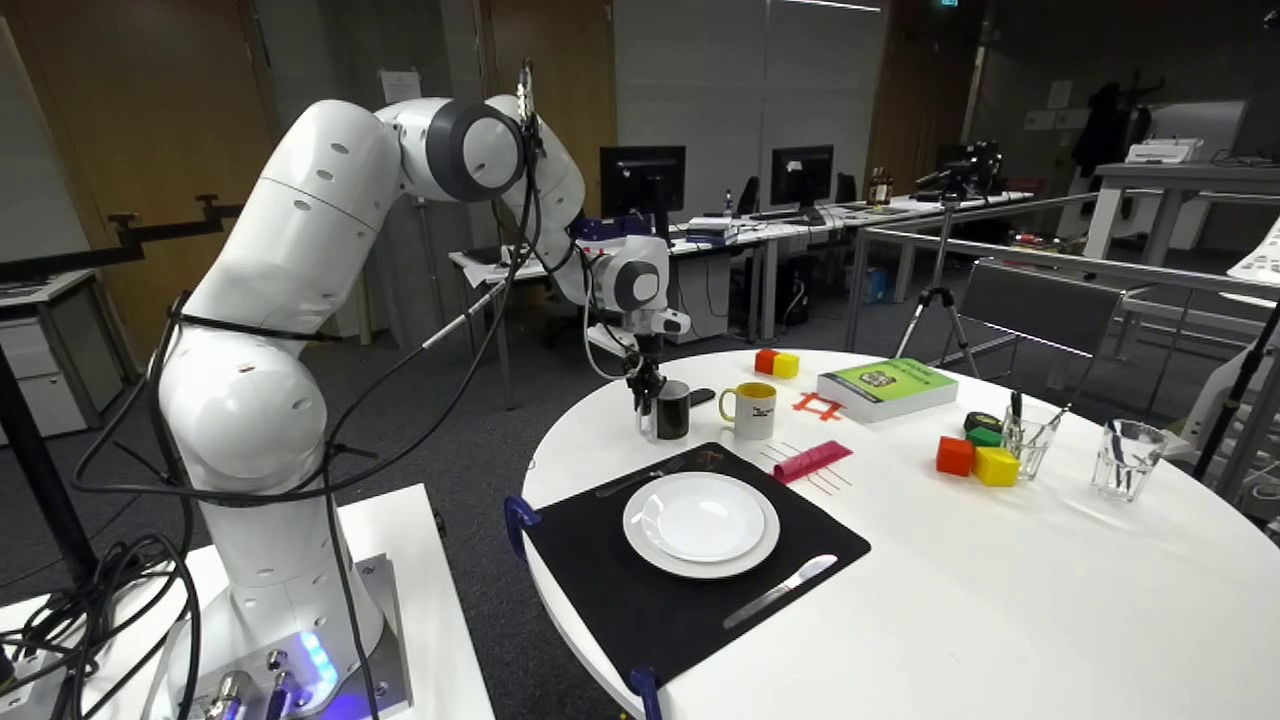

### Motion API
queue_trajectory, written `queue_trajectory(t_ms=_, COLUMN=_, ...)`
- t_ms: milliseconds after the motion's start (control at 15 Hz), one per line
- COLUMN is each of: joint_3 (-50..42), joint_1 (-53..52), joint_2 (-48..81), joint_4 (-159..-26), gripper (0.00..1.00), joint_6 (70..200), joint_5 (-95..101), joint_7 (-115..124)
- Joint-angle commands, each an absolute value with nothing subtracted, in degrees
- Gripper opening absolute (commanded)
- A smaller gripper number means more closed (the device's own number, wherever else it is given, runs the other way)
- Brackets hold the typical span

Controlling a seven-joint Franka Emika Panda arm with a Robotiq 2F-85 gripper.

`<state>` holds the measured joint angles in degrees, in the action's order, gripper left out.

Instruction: Move the black cup to the left side of the white plate

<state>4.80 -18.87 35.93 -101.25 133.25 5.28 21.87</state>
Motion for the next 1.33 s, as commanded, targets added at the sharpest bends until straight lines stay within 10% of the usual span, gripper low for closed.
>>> queue_trajectory(t_ms=0, joint_3=4.11, joint_1=-19.45, joint_2=34.45, joint_4=-101.09, gripper=0.05, joint_6=132.85, joint_5=5.42, joint_7=22.17)
queue_trajectory(t_ms=1267, joint_3=6.10, joint_1=-18.52, joint_2=22.37, joint_4=-107.01, gripper=0.05, joint_6=132.29, joint_5=5.63, joint_7=19.37)
